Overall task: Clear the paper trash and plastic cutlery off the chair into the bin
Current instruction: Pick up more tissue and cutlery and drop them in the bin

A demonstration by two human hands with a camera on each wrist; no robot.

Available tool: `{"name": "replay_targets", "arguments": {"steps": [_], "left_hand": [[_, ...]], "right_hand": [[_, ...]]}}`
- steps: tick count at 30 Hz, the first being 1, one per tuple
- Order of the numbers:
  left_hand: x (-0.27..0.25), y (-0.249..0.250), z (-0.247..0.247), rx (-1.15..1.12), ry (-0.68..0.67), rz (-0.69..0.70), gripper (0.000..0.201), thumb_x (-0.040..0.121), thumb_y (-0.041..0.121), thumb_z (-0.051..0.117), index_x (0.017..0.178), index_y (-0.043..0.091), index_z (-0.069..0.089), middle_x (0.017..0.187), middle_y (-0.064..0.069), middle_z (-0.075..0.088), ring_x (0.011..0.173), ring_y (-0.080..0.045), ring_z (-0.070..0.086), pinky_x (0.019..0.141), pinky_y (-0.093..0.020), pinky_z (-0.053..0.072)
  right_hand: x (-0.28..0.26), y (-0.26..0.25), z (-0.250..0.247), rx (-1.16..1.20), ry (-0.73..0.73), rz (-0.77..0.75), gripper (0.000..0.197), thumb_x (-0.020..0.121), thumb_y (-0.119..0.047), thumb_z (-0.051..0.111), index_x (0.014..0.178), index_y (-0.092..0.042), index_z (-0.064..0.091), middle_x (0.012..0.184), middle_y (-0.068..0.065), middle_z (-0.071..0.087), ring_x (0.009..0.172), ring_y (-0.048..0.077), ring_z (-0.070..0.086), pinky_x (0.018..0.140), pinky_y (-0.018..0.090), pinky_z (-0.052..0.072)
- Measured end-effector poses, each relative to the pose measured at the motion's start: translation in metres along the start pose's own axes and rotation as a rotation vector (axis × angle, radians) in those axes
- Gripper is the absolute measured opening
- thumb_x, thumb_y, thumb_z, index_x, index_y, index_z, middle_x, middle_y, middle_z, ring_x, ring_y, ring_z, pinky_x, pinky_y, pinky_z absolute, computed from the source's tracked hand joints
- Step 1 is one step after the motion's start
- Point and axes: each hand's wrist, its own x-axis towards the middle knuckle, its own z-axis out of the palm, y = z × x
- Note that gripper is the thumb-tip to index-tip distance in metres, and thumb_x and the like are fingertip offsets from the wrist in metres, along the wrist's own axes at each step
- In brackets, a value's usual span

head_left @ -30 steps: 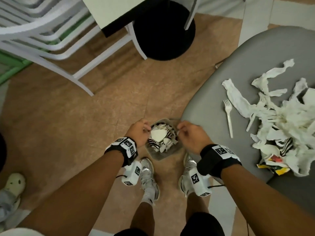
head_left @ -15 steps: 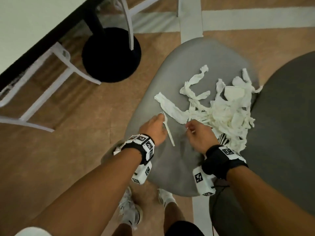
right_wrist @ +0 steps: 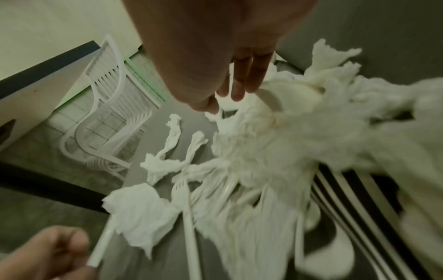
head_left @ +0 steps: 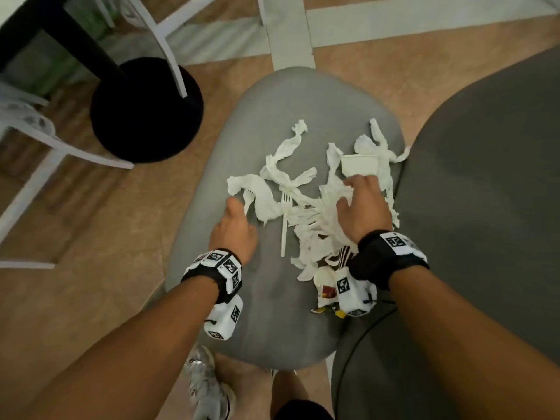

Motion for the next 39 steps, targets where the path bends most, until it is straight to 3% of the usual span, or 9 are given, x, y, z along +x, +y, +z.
{"name": "replay_targets", "arguments": {"steps": [3, 8, 12, 17, 21, 23, 25, 35, 39], "left_hand": [[0.008, 0.013, 0.002, -0.080, 0.038, 0.077, 0.037, 0.088, 0.007, 0.047, 0.121, 0.013, 0.032, 0.103, -0.015, 0.060, 0.080, -0.043, 0.060, 0.071, -0.047, 0.051], [0.016, 0.028, 0.007, -0.017, -0.072, 0.155, 0.065, 0.089, 0.015, 0.049, 0.148, 0.017, 0.021, 0.132, -0.013, 0.055, 0.102, -0.037, 0.061, 0.086, -0.046, 0.052], [0.022, 0.033, 0.012, 0.125, -0.212, 0.252, 0.088, 0.085, 0.021, 0.054, 0.152, 0.034, 0.000, 0.103, -0.009, 0.062, 0.073, -0.032, 0.059, 0.064, -0.039, 0.051], [0.032, 0.044, 0.018, 0.287, -0.246, 0.294, 0.100, 0.086, 0.034, 0.057, 0.151, 0.037, -0.019, 0.071, -0.003, 0.056, 0.054, -0.024, 0.052, 0.053, -0.031, 0.040], [0.041, 0.058, 0.020, 0.348, -0.281, 0.284, 0.076, 0.092, 0.035, 0.053, 0.154, 0.034, 0.009, 0.085, -0.006, 0.060, 0.077, -0.031, 0.061, 0.066, -0.035, 0.044], [0.041, 0.063, 0.017, 0.357, -0.252, 0.305, 0.039, 0.094, 0.026, 0.049, 0.133, 0.025, 0.045, 0.103, -0.012, 0.064, 0.091, -0.036, 0.062, 0.070, -0.037, 0.044], [0.037, 0.064, 0.015, 0.336, -0.227, 0.334, 0.017, 0.093, 0.018, 0.045, 0.107, 0.017, 0.055, 0.102, -0.013, 0.065, 0.088, -0.037, 0.061, 0.066, -0.035, 0.040], [-0.005, 0.026, 0.000, 0.132, -0.202, 0.312, 0.038, 0.086, 0.054, 0.035, 0.080, 0.020, 0.051, 0.091, -0.001, 0.053, 0.075, -0.026, 0.056, 0.070, -0.038, 0.050], [-0.021, 0.005, -0.006, -0.046, -0.144, 0.269, 0.026, 0.089, 0.038, 0.050, 0.073, 0.018, 0.052, 0.093, 0.000, 0.049, 0.073, -0.024, 0.056, 0.067, -0.033, 0.046]], "right_hand": [[0.026, 0.004, -0.012, -0.053, 0.054, -0.043, 0.042, 0.089, -0.009, 0.054, 0.130, -0.015, 0.048, 0.141, 0.004, 0.039, 0.105, 0.035, 0.058, 0.082, 0.047, 0.053], [0.057, 0.004, -0.023, -0.189, -0.070, -0.127, 0.064, 0.085, 0.004, 0.049, 0.143, -0.016, 0.034, 0.154, 0.000, 0.030, 0.115, 0.037, 0.056, 0.081, 0.048, 0.052], [0.062, 0.008, -0.018, -0.292, -0.146, -0.134, 0.060, 0.086, 0.001, 0.047, 0.142, -0.018, 0.037, 0.141, 0.009, 0.043, 0.107, 0.040, 0.059, 0.080, 0.049, 0.054], [0.055, 0.015, -0.008, -0.401, -0.054, -0.241, 0.032, 0.085, 0.002, 0.047, 0.112, -0.009, 0.061, 0.108, 0.012, 0.058, 0.089, 0.039, 0.061, 0.069, 0.041, 0.050], [0.048, 0.018, -0.008, -0.449, -0.008, -0.303, 0.033, 0.083, 0.000, 0.051, 0.109, -0.012, 0.067, 0.103, 0.010, 0.061, 0.090, 0.038, 0.059, 0.079, 0.043, 0.043], [0.043, 0.017, -0.010, -0.414, 0.020, -0.314, 0.034, 0.085, -0.003, 0.053, 0.113, -0.014, 0.067, 0.107, 0.010, 0.062, 0.095, 0.038, 0.057, 0.086, 0.046, 0.042], [0.038, 0.014, -0.013, -0.345, 0.048, -0.326, 0.033, 0.087, -0.006, 0.054, 0.115, -0.016, 0.067, 0.110, 0.010, 0.061, 0.099, 0.037, 0.056, 0.089, 0.046, 0.041], [0.004, -0.025, -0.014, -0.017, 0.068, -0.293, 0.019, 0.088, -0.038, 0.053, 0.085, -0.019, 0.052, 0.089, -0.002, 0.058, 0.087, 0.025, 0.053, 0.081, 0.040, 0.044], [-0.018, -0.044, 0.001, 0.188, -0.007, -0.198, 0.024, 0.088, -0.040, 0.052, 0.081, -0.018, 0.048, 0.070, -0.003, 0.059, 0.068, 0.021, 0.056, 0.067, 0.039, 0.050]]}}
